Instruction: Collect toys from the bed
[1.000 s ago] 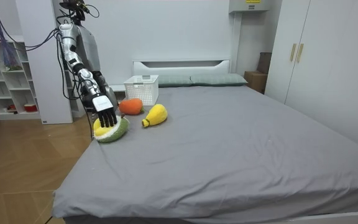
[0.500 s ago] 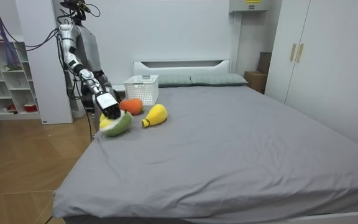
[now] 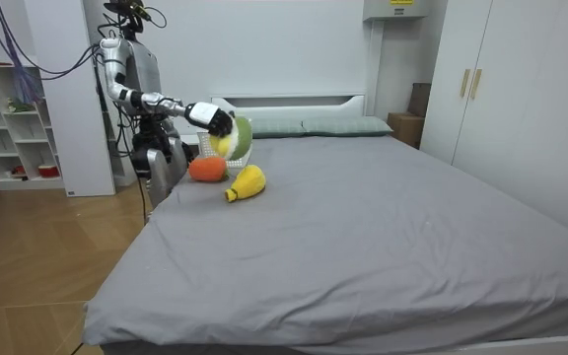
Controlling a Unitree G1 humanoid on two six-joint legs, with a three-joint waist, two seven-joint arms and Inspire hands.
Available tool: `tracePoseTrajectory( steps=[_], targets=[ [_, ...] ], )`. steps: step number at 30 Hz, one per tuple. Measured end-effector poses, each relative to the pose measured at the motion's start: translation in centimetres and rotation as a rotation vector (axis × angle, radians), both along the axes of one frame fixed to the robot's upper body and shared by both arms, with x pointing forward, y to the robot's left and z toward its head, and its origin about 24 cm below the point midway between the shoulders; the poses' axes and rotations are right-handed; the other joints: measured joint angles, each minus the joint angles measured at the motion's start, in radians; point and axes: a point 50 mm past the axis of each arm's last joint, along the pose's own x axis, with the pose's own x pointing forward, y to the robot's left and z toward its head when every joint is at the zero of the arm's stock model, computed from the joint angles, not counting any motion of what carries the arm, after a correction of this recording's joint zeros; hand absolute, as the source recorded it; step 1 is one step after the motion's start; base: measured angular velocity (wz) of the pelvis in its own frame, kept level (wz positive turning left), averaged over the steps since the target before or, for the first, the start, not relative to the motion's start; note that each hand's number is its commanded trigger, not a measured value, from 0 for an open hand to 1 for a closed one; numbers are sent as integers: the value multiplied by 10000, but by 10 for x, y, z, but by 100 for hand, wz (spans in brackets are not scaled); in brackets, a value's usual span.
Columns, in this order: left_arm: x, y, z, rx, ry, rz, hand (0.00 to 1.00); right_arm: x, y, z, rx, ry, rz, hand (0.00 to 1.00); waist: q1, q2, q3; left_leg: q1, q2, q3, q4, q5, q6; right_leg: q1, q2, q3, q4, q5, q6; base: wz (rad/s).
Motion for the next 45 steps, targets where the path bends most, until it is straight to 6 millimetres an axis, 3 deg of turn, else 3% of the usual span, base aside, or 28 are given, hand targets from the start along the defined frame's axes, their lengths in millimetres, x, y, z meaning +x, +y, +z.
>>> tracePoseTrajectory(
  steps=[3,10,14,20,24,30,31,35,38,39,40,41,45],
  targets=[
    [1,0,0,29,-31,-32,0,15,20,24,-79,-948,978,100,22,4,-9,-95,0,-35,30,-3,2,-62,-6,-23,12,0,0,1],
    [3,-1,0,-50,-164,-136,0,32,42,37,452,-1164,2029,100,560,61,5,-117,-18,-156,28,1,4,-39,-11,-101,4,0,0,4],
    [7,-4,0,-128,-315,-190,0,47,58,51,559,-1546,2742,100,816,123,34,-183,-20,-230,26,15,11,-59,-42,-354,-6,-1,1,10],
    [20,-12,0,-335,-740,-545,0,63,87,66,727,-1988,3865,100,1126,-138,2,-393,-82,-756,41,103,0,-36,-103,-1049,-33,-2,3,24],
    [24,-16,0,-448,-916,-653,0,65,105,67,748,-1888,4615,100,1615,-260,60,-455,-175,-1023,172,115,17,101,-151,-1266,-163,1,8,18],
    [30,-18,3,-561,-1267,-731,0,68,126,68,583,-1809,5288,100,2197,-175,122,-741,-284,-1537,401,106,38,142,-225,-1786,-185,-8,32,23],
    [31,-19,3,-629,-1292,-749,0,68,128,68,532,-1806,5337,100,2205,-175,121,-792,-305,-1615,417,124,40,135,-236,-1847,-186,-9,34,35],
    [36,-26,3,-872,-1530,-781,0,64,144,61,360,-1312,6147,100,2803,-199,104,-964,-355,-1771,391,223,30,14,-256,-1949,-180,-13,39,13],
    [36,-27,2,-960,-1524,-791,0,60,158,56,525,-1071,6677,100,3125,-159,133,-993,-366,-1846,388,255,27,6,-257,-1996,-184,-13,39,8],
    [36,-27,2,-990,-1526,-805,0,60,160,56,602,-1063,6728,92,3178,-145,143,-997,-367,-1853,388,257,27,5,-257,-2006,-186,-13,39,6],
    [36,-28,2,-1056,-1536,-826,0,59,164,55,710,-1065,6806,51,3261,-127,157,-1015,-376,-1884,389,262,29,3,-264,-2055,-191,-13,39,7],
    [36,-28,2,-1099,-1548,-841,0,59,166,55,746,-1045,6867,3,3335,-122,160,-1028,-385,-1912,389,266,33,1,-273,-2119,-192,-14,40,9],
    [35,-28,2,-1186,-1532,-860,0,57,170,52,737,-930,6997,0,3477,-173,159,-1099,-431,-2058,408,299,38,5,-298,-2289,-194,-14,42,9]
  ],
)
